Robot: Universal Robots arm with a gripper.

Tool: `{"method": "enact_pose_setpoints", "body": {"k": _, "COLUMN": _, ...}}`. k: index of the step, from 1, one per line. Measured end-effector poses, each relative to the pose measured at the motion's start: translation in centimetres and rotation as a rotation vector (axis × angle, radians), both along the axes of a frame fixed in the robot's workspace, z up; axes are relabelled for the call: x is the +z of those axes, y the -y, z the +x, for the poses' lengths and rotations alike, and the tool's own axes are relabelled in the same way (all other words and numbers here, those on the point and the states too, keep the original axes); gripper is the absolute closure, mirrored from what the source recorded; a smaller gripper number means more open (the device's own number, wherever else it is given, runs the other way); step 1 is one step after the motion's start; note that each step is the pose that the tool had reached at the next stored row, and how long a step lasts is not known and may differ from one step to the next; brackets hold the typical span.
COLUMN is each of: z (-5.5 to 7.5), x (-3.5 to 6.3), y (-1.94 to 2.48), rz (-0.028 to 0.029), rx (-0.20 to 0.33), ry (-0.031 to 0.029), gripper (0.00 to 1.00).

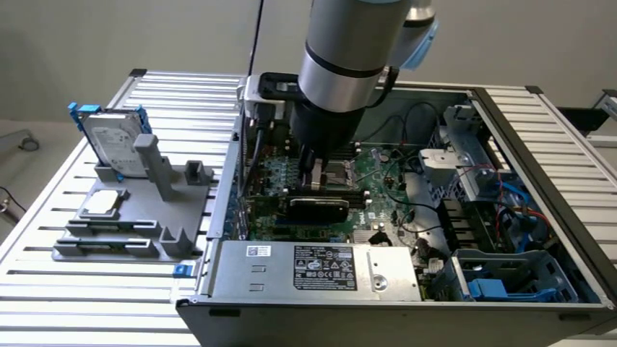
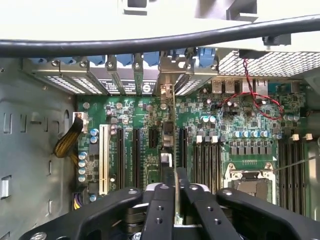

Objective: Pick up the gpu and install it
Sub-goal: 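Insert the gpu into the slot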

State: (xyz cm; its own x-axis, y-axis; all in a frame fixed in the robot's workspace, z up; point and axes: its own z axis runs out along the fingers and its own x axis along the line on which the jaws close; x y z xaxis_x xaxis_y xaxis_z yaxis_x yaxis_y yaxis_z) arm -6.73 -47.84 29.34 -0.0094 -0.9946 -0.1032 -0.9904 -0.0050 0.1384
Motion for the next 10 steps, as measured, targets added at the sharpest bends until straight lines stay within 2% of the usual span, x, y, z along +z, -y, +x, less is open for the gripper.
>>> {"method": "enact_pose_setpoints", "body": {"k": 4, "z": 0.04, "x": 0.25, "y": -0.03, "rz": 0.0002, "rx": 0.000, "ry": 0.0001, "gripper": 0.89}}
{"method": "enact_pose_setpoints", "body": {"k": 7, "z": 0.04, "x": 0.27, "y": -0.25, "rz": -0.0003, "rx": 0.000, "ry": 0.0000, "gripper": 0.89}}
{"method": "enact_pose_setpoints", "body": {"k": 9, "z": 0.03, "x": 0.26, "y": -0.50, "rz": -0.0021, "rx": 0.000, "ry": 0.0001, "gripper": 0.89}}
{"method": "enact_pose_setpoints", "body": {"k": 10, "z": 0.02, "x": 0.26, "y": -0.56, "rz": -0.0052, "rx": 0.000, "ry": 0.0000, "gripper": 0.89}}
